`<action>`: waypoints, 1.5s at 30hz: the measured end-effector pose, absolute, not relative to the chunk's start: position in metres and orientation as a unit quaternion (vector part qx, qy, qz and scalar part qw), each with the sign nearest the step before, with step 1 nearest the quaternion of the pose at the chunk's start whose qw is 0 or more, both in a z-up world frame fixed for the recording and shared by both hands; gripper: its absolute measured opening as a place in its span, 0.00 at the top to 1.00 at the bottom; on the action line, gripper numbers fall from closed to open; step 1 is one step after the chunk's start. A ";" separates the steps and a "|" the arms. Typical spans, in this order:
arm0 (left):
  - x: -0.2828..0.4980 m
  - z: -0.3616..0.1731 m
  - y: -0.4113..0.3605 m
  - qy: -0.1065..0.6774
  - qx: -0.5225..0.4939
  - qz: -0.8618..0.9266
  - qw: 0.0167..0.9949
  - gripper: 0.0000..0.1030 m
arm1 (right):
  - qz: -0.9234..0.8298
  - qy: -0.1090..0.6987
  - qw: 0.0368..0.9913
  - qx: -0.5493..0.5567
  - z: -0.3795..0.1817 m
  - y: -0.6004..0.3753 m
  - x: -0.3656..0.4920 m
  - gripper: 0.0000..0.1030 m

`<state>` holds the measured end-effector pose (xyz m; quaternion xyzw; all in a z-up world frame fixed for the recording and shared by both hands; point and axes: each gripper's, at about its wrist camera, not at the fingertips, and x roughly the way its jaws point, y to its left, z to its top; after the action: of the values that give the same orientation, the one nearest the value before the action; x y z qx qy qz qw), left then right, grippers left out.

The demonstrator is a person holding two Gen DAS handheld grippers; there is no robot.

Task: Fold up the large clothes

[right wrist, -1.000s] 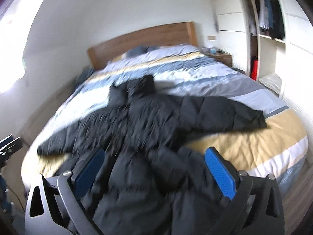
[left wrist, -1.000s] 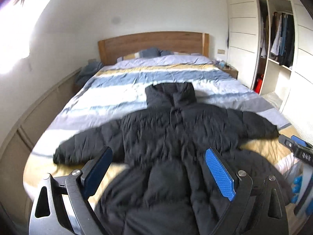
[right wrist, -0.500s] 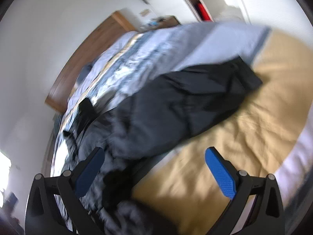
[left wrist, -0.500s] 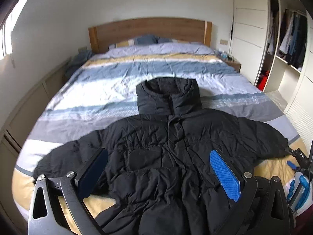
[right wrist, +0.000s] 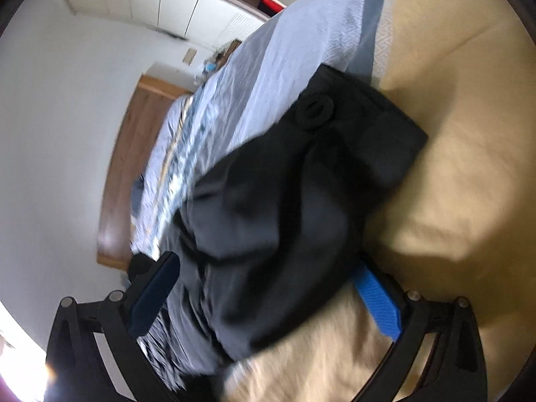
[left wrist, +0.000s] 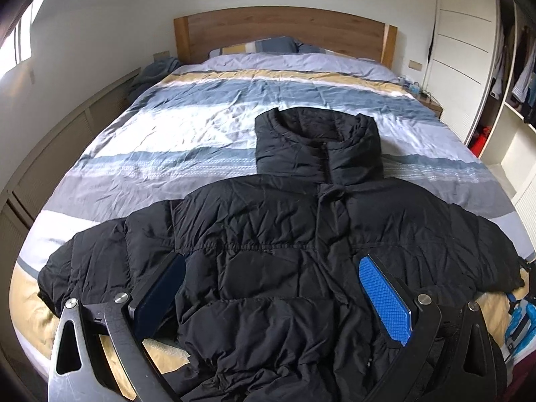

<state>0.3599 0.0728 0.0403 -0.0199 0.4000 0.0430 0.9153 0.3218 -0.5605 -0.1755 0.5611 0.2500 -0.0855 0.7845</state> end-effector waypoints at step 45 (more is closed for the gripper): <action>0.212 0.135 0.135 0.323 -0.056 0.050 0.944 0.02 | 0.270 0.394 0.868 0.135 -0.018 -0.162 0.372 0.84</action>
<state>0.2124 0.1352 0.1351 -0.0557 0.3226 0.0498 0.9436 0.3718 -0.1621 -0.0177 0.1345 0.3938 0.2699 0.8683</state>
